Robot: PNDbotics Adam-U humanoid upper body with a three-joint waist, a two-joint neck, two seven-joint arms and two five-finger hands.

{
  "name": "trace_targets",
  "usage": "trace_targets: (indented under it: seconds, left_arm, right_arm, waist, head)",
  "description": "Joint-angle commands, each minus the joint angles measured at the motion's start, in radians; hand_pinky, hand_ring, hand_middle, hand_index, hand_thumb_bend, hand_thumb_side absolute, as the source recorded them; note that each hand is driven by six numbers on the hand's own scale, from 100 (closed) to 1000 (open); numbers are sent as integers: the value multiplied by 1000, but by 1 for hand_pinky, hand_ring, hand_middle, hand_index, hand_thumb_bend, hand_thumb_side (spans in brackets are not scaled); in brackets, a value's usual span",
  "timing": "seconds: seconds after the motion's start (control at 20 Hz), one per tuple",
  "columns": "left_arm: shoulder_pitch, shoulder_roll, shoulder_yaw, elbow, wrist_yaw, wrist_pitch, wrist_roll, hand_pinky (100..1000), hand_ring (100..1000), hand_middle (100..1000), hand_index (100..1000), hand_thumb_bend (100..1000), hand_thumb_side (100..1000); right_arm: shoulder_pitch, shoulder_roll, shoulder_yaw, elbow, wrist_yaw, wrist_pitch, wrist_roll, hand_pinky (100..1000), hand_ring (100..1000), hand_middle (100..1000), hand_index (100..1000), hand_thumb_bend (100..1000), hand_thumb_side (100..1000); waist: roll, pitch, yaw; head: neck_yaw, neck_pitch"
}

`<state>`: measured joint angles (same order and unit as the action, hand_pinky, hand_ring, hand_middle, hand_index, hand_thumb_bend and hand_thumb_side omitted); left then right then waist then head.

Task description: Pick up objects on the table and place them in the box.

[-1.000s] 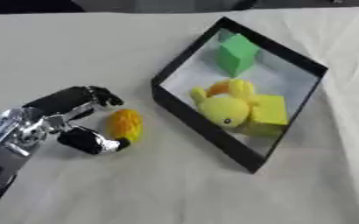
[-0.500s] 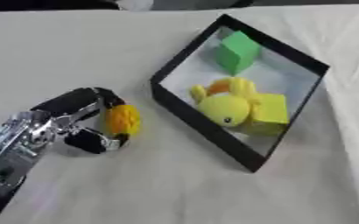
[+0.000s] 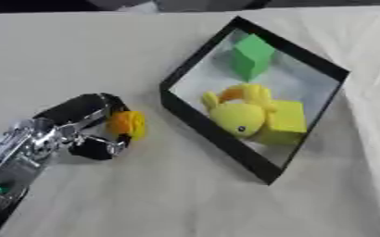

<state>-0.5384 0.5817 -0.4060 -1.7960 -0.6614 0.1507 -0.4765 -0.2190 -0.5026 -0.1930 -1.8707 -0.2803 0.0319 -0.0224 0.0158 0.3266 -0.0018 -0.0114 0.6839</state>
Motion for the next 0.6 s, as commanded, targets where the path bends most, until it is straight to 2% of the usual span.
trace_targets:
  seconds: [0.05,0.25,0.6]
  left_arm:
    - [-15,45,28,-101,21,-32,11,762,727,678,725,100,127]
    - [-41,77,55,-192,65,-47,34,737,707,660,714,100,123]
    - [-186,52,43,-204,152,-113,65,733,700,651,712,100,122]
  right_arm:
    - [-5,-29,-7,-7,5,-1,-1,891,675,769,872,100,578]
    - [-2,-33,-9,-7,3,-1,-4,891,674,768,872,100,575]
    - [-2,-37,-10,-10,-6,-2,-6,891,674,768,871,100,568]
  waist:
    - [1,-9,3]
    - [6,-19,6]
    - [14,-43,-4]
  head:
    - [-19,-4]
    - [-27,-8]
    - [-5,-8]
